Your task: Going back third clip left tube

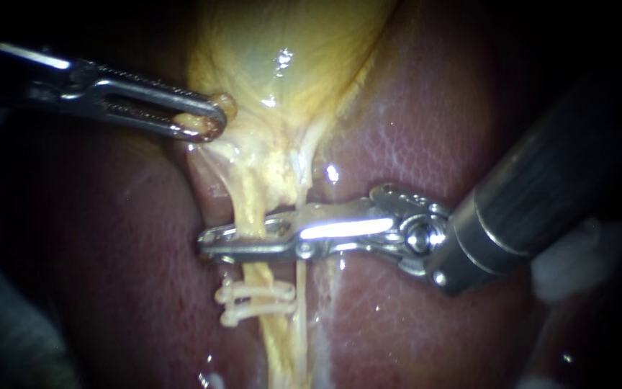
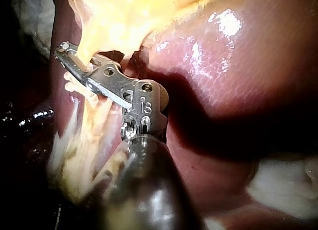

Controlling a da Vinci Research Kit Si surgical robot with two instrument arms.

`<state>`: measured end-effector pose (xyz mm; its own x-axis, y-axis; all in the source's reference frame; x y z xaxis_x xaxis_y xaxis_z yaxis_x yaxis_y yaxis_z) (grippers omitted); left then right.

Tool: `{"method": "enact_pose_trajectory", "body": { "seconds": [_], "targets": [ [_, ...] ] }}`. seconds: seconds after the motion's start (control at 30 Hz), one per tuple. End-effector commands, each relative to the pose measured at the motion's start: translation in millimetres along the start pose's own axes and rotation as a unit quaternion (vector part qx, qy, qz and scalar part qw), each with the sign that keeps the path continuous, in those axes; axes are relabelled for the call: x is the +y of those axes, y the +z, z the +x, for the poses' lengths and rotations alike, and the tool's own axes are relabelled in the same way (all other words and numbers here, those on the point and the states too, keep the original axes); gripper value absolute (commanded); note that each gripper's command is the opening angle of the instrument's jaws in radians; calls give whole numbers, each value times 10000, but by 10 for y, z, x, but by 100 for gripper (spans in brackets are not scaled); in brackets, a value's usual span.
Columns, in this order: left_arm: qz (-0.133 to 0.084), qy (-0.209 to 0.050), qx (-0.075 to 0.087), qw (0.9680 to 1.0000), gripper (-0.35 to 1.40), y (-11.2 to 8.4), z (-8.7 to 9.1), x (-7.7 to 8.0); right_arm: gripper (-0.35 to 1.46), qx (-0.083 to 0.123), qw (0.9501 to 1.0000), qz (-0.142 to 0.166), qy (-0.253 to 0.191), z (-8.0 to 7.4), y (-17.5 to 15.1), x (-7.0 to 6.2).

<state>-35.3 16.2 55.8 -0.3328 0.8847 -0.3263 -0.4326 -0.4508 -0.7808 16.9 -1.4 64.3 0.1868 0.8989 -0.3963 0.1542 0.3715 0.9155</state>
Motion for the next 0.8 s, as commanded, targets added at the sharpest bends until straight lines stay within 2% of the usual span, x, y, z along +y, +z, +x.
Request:
{"method": "enact_pose_trajectory", "body": {
  "seconds": [0.03,0.1,0.17,0.23,0.37,0.43,0.53,0.7,0.77,0.8],
  "targets": [
    [-4,2,1,10000,-35,0,0,0,-27,-13,10000,21,-3,-1,2,1],
    [-4,1,2,10000,-35,0,0,0,7,30,10000,32,19,-1,5,5],
    [-3,1,2,10000,-35,0,0,0,28,100,9999,-66,-29,-3,8,12],
    [-2,1,3,10000,-35,1,0,0,37,155,9997,-175,-52,-8,10,21],
    [-3,2,2,10000,-35,1,0,0,44,226,9989,-386,-100,-19,7,40],
    [-4,4,1,10000,-35,1,0,-1,45,272,9984,-487,-102,-19,1,43],
    [-7,6,0,10000,-35,0,-1,-1,46,267,9976,-598,-205,-17,-8,39],
    [-8,7,-1,10000,-35,-1,-1,-2,49,-49,9934,-810,-814,-11,-24,17],
    [-9,8,-2,10000,-35,-1,-1,-2,49,-146,9883,-888,-1230,-7,-32,5],
    [-9,8,-2,10000,-35,-1,-1,-2,50,-203,9843,-952,-1474,-4,-39,-5]
  ]
}}
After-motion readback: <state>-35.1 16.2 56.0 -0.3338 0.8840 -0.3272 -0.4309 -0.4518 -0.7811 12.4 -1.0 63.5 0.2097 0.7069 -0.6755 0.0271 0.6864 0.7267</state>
